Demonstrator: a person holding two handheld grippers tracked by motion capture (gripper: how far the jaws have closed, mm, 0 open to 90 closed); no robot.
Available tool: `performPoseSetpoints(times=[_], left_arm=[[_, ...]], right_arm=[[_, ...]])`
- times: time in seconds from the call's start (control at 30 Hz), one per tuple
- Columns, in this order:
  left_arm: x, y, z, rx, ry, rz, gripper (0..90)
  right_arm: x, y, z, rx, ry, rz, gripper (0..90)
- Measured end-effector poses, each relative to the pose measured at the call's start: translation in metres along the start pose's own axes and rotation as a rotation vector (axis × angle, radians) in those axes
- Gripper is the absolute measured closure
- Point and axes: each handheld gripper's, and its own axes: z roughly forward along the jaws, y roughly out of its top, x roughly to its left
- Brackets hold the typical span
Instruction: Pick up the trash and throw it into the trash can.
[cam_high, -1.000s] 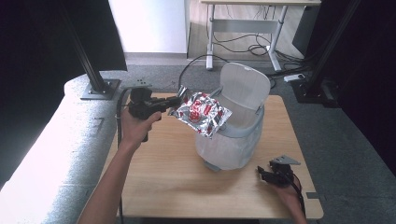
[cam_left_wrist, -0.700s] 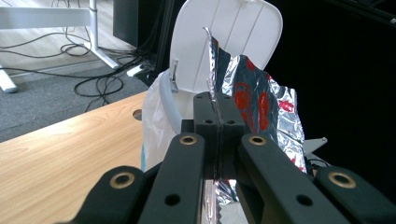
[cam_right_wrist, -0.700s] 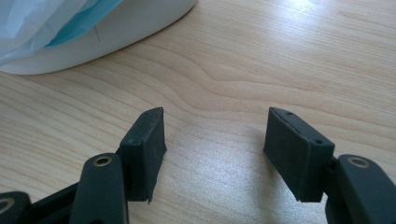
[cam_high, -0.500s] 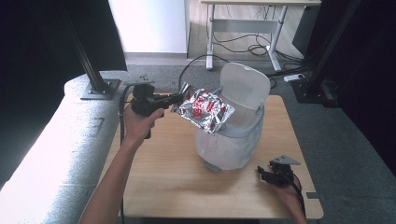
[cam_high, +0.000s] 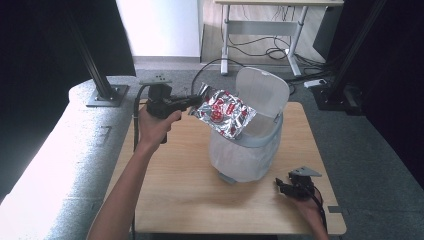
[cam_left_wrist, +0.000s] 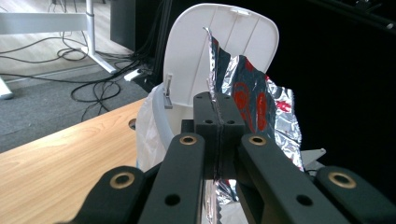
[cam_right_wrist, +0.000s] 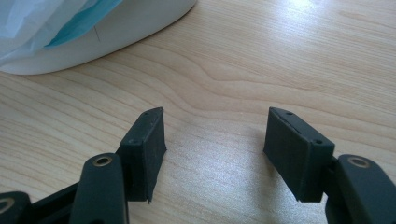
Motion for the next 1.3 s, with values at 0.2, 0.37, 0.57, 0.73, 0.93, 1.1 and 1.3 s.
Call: performPoseSetpoints(times=[0.2, 0.37, 0.57, 0.73, 0.93, 1.1, 1.3], left_arm=[[-0.001, 0.008, 0.008, -0.009, -0.007, -0.001, 90.0], [0.001, 0.012, 0.013, -0.005, -0.010, -0.010, 90.0], [0.001, 0.016, 0.021, -0.004, -0.021, -0.018, 90.0], [0.004, 0.015, 0.031, 0.001, -0.020, -0.034, 90.0], [0.006, 0.015, 0.040, 0.006, -0.023, -0.042, 90.0], [0.007, 0.014, 0.050, 0.010, -0.016, -0.046, 89.9], [0.007, 0.014, 0.061, 0.012, -0.017, -0.057, 89.9]], right_arm=[[0.000, 0.000, 0.000, 0.000, 0.001, 0.001, 37.5], [0.000, 0.000, 0.000, 0.000, 0.001, 0.001, 37.5], [0.000, 0.000, 0.000, 0.000, 0.001, 0.001, 37.5], [0.000, 0.000, 0.000, 0.000, 0.000, 0.001, 37.5], [0.000, 0.000, 0.000, 0.000, 0.001, 0.001, 37.5], [0.000, 0.000, 0.000, 0.000, 0.001, 0.001, 37.5], [0.000, 0.000, 0.000, 0.000, 0.001, 0.002, 37.5]])
